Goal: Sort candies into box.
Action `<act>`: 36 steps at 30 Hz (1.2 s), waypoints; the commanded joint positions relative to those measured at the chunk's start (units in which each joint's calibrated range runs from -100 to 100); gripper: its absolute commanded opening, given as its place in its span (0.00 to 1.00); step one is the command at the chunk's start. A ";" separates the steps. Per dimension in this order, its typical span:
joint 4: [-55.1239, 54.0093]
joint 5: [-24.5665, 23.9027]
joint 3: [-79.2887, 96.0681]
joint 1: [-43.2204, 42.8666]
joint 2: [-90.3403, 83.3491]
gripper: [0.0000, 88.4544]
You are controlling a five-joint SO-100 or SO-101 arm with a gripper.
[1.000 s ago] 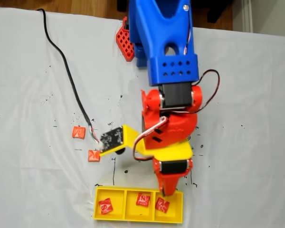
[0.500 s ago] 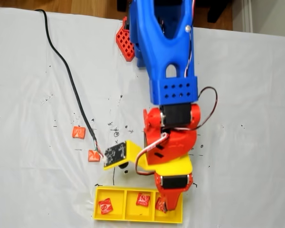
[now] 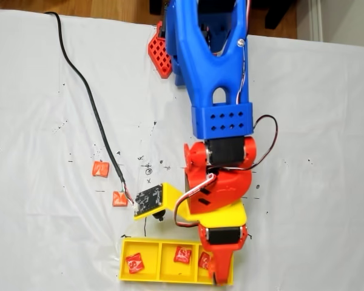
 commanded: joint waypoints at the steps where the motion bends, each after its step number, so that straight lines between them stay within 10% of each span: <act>1: -0.88 -0.24 -4.83 -0.51 -1.37 0.33; 16: 7.55 0.00 -6.19 0.85 -5.70 0.00; 36: 42.18 13.77 -25.04 18.70 -2.56 0.00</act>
